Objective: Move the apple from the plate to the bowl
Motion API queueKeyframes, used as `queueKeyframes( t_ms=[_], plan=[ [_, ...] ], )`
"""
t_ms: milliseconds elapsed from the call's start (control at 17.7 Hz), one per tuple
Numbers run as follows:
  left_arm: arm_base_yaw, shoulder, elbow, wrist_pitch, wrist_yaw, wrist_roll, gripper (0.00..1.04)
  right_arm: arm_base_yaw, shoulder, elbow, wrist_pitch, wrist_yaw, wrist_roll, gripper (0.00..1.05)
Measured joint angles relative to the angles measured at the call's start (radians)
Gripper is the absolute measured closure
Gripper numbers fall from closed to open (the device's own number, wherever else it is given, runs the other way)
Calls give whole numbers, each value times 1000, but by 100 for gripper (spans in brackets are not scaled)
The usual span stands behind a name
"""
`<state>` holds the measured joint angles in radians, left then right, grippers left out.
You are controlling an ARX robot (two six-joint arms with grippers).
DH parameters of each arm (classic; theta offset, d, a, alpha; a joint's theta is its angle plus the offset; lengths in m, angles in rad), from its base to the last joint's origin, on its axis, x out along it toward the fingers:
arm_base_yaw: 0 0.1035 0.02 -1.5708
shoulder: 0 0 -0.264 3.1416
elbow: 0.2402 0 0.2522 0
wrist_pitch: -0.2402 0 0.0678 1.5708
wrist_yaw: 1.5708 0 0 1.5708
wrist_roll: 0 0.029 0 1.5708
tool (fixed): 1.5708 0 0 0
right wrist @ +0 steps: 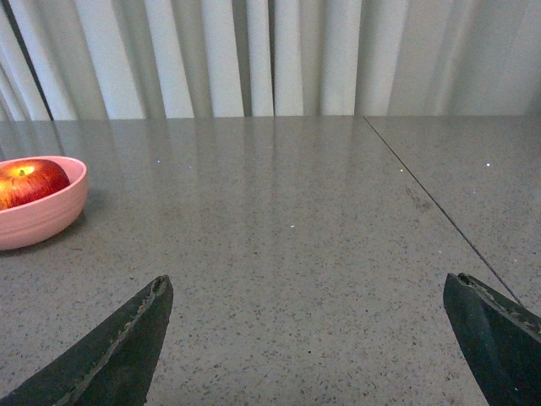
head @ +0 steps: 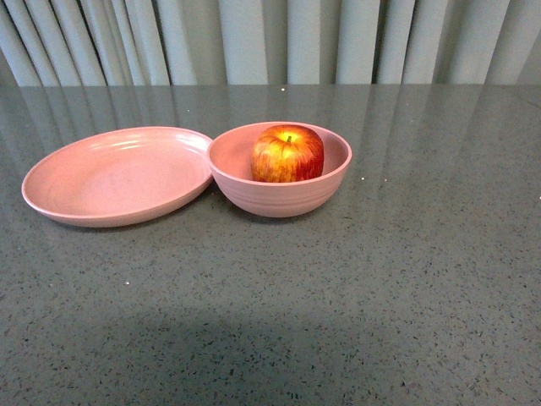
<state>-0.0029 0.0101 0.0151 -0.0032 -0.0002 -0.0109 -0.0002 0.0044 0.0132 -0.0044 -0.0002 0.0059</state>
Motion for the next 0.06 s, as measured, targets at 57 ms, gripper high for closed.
queueKeyframes(
  t_ms=[57],
  plan=[
    [0,0,0,0,0,0,7,0,0,0,0,0,0,7]
  ],
)
